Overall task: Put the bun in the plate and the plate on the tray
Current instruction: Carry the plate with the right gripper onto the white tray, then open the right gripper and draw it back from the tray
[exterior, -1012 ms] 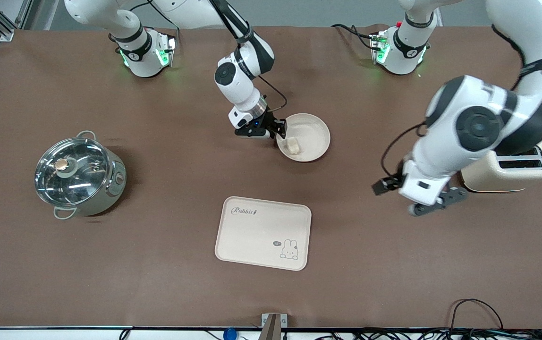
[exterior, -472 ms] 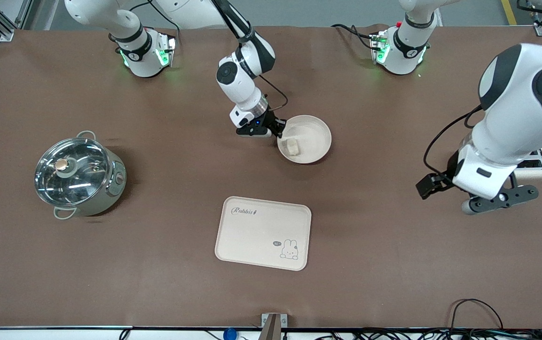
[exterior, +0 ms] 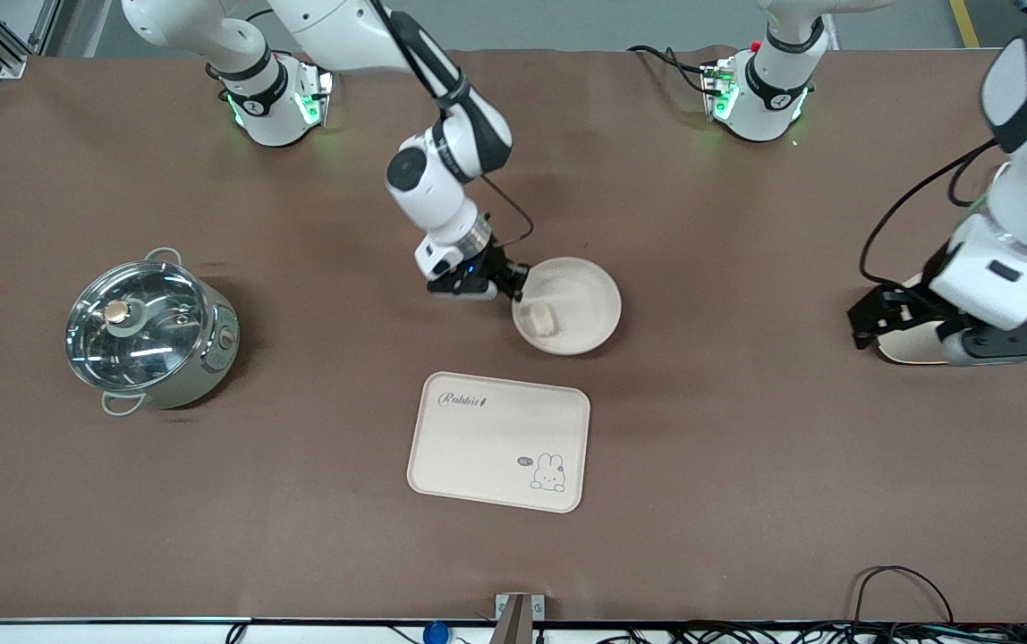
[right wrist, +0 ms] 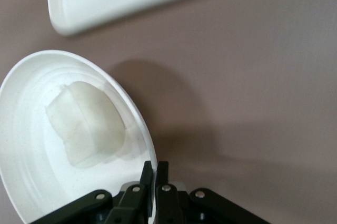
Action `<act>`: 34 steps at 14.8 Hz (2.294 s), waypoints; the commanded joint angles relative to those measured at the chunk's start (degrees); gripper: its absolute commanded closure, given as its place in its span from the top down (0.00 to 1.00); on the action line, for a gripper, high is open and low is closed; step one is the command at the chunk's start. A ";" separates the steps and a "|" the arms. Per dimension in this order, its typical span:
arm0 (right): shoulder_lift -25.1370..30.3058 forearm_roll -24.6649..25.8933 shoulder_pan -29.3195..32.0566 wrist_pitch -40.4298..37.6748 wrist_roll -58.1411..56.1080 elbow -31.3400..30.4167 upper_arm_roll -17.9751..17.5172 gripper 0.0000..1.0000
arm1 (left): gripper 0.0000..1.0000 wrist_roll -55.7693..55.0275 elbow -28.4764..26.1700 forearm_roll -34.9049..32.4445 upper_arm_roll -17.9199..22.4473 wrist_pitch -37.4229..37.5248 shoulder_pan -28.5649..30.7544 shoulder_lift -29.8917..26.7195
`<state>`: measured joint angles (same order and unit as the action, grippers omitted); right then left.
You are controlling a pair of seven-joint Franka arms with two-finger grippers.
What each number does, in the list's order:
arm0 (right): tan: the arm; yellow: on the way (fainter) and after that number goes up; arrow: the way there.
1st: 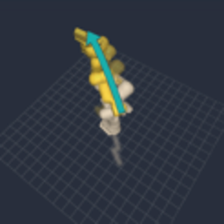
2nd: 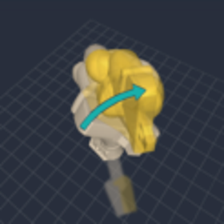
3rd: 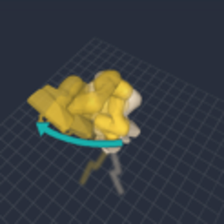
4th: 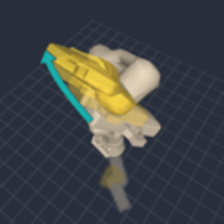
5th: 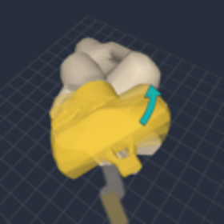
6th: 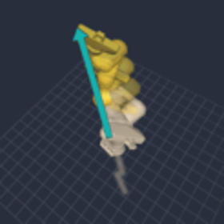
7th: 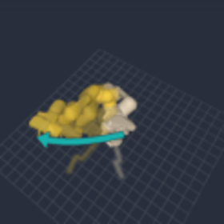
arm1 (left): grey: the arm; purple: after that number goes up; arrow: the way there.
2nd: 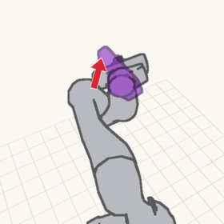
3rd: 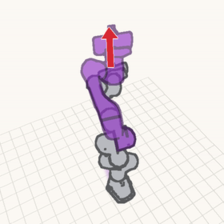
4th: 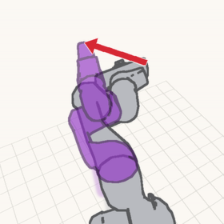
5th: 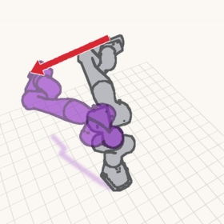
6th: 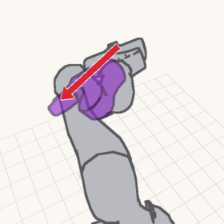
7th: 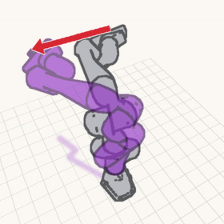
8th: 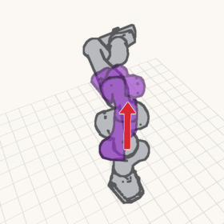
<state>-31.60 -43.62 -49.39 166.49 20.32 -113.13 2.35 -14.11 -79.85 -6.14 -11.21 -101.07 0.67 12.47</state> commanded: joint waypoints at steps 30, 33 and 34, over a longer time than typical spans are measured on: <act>11.88 33.76 29.97 -65.94 -23.22 32.12 20.50 1.00 | 1.00 1.45 -3.82 7.90 9.37 12.39 -6.56 -6.23; 23.48 36.75 29.70 -66.12 -23.13 22.72 20.59 1.00 | 1.00 0.93 -3.56 7.73 9.37 12.30 -6.74 -5.70; 27.43 39.63 29.62 -66.29 -22.70 20.08 20.50 1.00 | 1.00 1.01 -3.47 7.20 9.28 12.30 -6.74 -5.61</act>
<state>-14.59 -8.48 -18.43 98.42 -3.25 -81.98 23.13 -12.59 -83.37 1.40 -1.83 -88.57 -6.02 6.87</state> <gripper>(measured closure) 0.000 0.000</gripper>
